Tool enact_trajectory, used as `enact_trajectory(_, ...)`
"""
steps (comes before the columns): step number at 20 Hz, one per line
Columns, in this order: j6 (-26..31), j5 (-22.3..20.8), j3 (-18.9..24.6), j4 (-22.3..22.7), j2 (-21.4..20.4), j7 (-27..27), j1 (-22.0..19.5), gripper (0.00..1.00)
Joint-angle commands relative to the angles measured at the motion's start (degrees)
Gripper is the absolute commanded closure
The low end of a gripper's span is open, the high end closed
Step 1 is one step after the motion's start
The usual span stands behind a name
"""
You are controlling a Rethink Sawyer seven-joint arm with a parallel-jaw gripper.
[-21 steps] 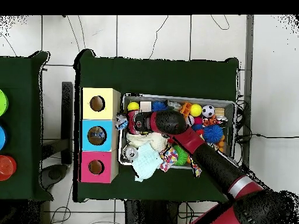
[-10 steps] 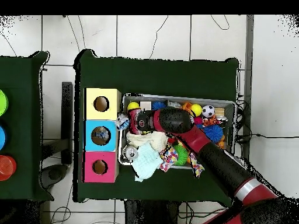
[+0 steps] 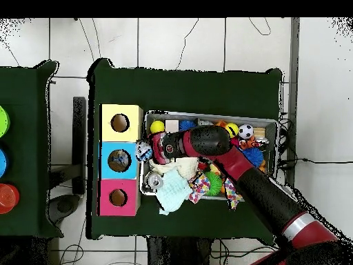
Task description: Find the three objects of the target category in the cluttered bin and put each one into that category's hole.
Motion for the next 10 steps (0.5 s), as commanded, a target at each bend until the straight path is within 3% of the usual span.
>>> enact_trajectory(1, 5.99, 4.62, 0.85, 0.41, -3.03, 1.29, 0.42, 0.0)
enact_trajectory(7, 1.67, 4.0, -0.29, 4.19, -6.11, 2.18, 0.5, 0.0)
enact_trajectory(10, -3.64, 1.74, -2.9, 3.67, -4.19, 2.13, 2.94, 0.0)
